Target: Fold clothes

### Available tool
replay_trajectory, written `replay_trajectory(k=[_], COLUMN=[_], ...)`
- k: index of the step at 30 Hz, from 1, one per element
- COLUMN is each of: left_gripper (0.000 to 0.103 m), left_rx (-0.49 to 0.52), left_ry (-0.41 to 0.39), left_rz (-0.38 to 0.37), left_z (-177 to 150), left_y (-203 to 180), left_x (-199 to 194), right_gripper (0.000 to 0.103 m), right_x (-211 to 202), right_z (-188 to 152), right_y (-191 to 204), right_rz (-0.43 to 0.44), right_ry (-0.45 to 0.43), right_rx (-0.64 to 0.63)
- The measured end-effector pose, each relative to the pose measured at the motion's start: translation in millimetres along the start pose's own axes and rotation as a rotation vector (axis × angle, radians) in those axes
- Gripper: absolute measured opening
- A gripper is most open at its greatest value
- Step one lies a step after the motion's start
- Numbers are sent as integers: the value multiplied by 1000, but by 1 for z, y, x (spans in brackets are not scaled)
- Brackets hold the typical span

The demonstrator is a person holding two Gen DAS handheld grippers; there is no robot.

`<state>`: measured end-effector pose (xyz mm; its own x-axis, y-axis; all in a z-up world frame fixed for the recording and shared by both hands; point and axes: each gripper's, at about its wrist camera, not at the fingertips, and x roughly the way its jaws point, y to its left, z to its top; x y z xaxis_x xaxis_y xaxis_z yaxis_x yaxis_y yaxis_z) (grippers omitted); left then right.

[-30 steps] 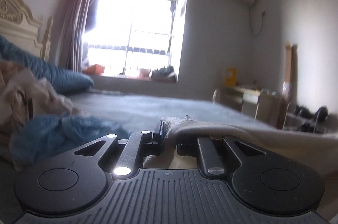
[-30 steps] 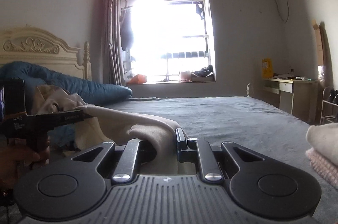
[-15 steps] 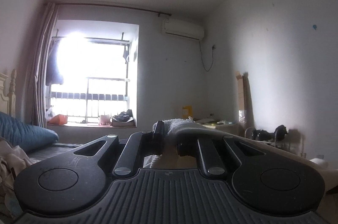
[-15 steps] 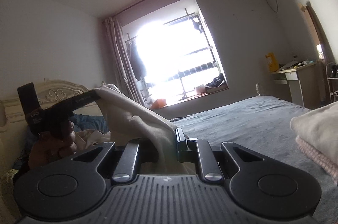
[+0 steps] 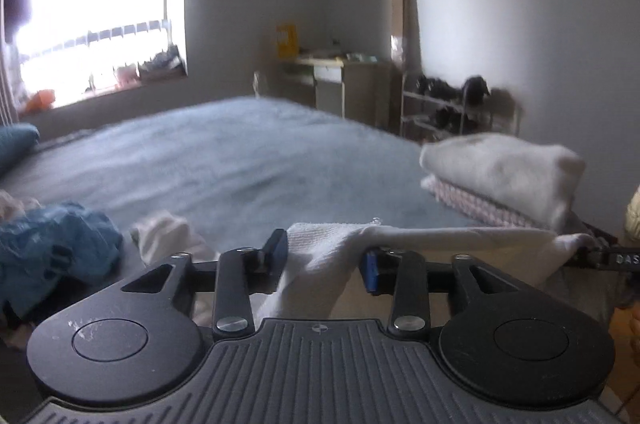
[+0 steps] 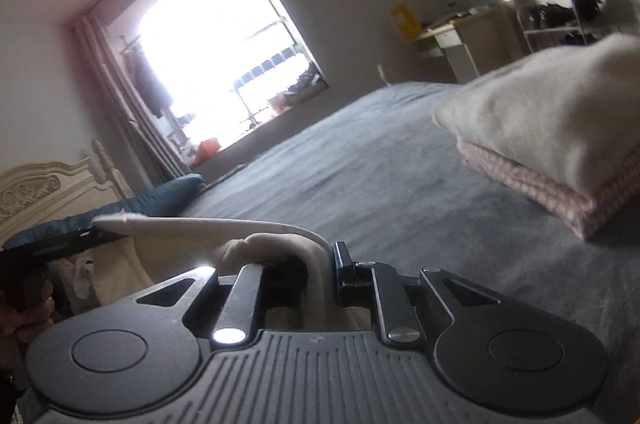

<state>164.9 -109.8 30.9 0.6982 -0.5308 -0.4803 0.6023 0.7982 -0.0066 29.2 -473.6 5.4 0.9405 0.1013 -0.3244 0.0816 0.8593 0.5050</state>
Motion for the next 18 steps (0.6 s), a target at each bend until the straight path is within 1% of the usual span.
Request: replay_trajectory(k=[1,2,3,5,7,10,12,15,18], left_gripper=[62,70,73,83,86,91,91,91,91], left_rx=[-9,-10,-6,2,9,-23,-52,-70,-91], left_ry=[18,16,6,-14,-37,-62,-61,-55,-60], left_rz=[-6,-5,-3,4,21,55,73,96,101], left_z=[-6,-10,-11,-12,-11,-17,-26,-44,-63], left_y=[3,6,7,8,7,12,20,28,34], left_x=[1,-2,-8,-21,-37,-60,-74,-90,-107], right_gripper=[17,17,17,18,19,19,19,18,17], right_x=[5,7,8,5,0,-7,-9,-12,-23], right_z=[-3,-8,-11,-18,-21,-24,-25,-24,-19], right_y=[-8,-11,-15,-18,-16,-11,-9,-4,18], right_rz=[-18,-34,-39,-46,-59,-75,-79,-69,-67], right_ry=[19,33,47,68,78,80,83,80,25], right_rx=[9,20,28,32,20,6,9,-1,-64])
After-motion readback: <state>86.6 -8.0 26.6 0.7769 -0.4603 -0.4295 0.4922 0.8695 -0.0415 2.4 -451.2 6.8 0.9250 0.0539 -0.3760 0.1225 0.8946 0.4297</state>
